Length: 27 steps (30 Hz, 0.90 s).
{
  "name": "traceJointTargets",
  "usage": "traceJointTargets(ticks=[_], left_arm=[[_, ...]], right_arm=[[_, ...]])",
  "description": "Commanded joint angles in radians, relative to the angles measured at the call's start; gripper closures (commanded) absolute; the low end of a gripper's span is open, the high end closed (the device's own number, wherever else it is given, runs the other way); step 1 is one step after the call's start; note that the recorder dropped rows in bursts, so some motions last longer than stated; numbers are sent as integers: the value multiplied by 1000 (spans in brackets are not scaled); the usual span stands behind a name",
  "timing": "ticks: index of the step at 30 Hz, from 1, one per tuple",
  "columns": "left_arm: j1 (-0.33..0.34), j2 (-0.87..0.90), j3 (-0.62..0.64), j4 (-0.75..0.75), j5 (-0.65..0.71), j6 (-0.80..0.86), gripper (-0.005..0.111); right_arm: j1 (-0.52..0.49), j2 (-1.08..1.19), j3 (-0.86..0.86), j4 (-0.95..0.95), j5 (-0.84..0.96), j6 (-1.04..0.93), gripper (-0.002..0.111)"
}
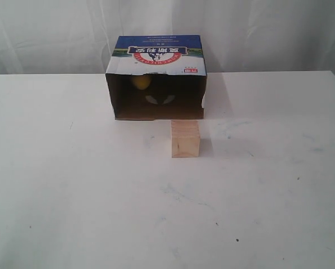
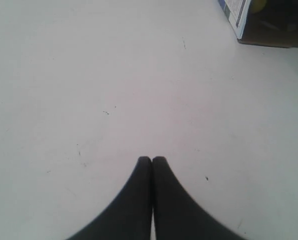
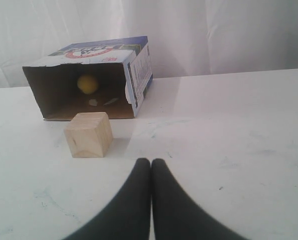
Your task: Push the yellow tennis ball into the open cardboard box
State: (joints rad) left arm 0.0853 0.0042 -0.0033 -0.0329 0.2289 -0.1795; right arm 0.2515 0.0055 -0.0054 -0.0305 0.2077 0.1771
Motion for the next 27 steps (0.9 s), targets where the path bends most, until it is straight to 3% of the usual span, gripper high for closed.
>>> traceJointTargets(ticks=[1, 27], left_arm=[[12, -4, 3, -5, -3, 1, 107], [12, -4, 3, -5, -3, 1, 107]], right_arm=[[-3, -5, 5, -3, -6, 5, 108], [-3, -5, 5, -3, -6, 25, 108]])
